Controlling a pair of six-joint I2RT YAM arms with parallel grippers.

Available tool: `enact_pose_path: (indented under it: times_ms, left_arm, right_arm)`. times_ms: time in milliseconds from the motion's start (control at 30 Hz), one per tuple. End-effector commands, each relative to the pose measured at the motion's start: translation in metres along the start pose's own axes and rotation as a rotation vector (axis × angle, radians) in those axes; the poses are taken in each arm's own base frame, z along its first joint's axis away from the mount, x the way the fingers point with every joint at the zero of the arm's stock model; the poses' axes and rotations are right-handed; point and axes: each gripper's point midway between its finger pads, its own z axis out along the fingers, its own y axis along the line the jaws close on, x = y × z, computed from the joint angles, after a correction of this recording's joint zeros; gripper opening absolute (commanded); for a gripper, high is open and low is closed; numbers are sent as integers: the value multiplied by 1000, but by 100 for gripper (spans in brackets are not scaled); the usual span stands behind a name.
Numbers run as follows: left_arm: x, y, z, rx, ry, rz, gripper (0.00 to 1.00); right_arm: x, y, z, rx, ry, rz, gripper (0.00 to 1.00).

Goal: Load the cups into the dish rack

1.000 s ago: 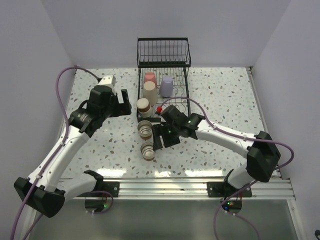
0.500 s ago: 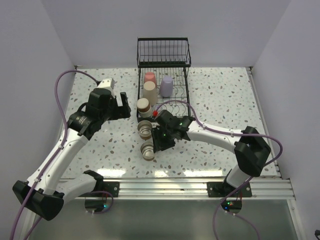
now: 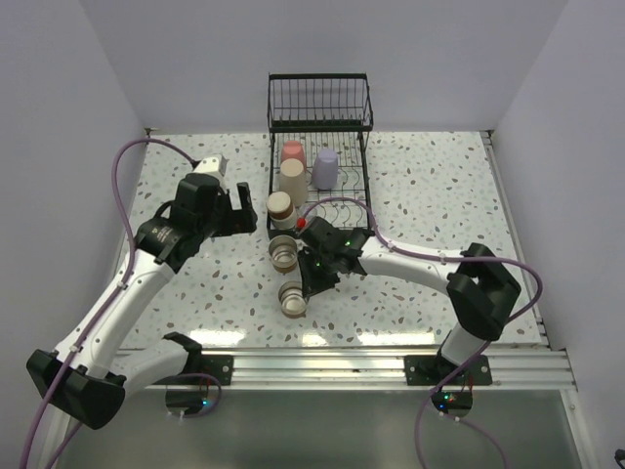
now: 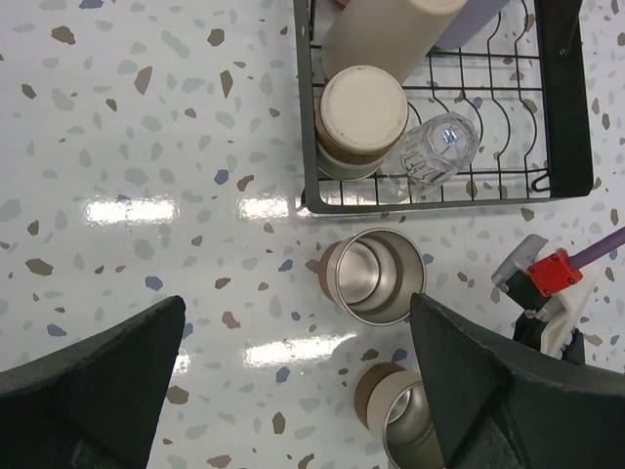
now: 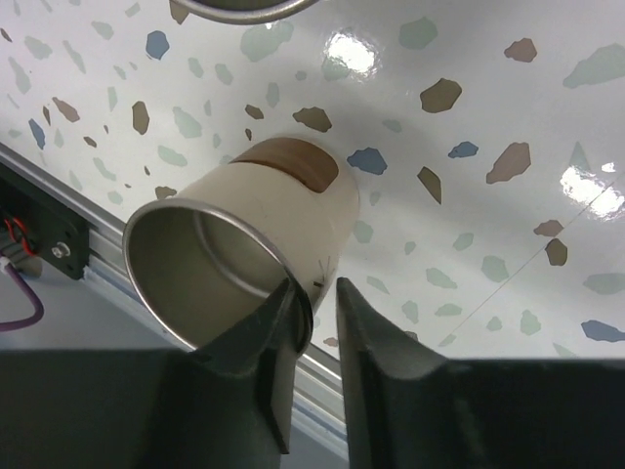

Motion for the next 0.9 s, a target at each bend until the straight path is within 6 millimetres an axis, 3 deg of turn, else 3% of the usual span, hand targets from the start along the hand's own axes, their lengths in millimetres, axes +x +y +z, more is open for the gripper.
enact_pose_path:
  times_ms: [0, 33, 67, 300, 400, 533, 867]
  left_arm:
    - [-8, -3, -4, 18, -37, -28, 100]
    - [-9, -3, -4, 16, -40, -28, 100]
    - [-8, -2, -5, 14, -38, -28, 100]
    - [-13, -6, -10, 25, -36, -28, 100]
    - [-11, -11, -9, 46, -28, -61, 100]
    - [-11, -31, -14, 155, -19, -117, 100]
    - [-22, -51, -38, 287, -68, -142, 100]
  right_arm:
    - [-12, 10, -3, -9, -42, -17, 21]
    - [-12, 10, -3, -7, -43, -18, 16]
    - [-11, 7, -4, 2, -41, -21, 0]
    - [-6, -10, -35, 66, -97, -38, 0]
    - [-8, -16, -64, 79, -164, -43, 0]
    - [-5, -24, -97, 109, -219, -40, 0]
    - [-8, -10, -172, -21, -405, 20, 0]
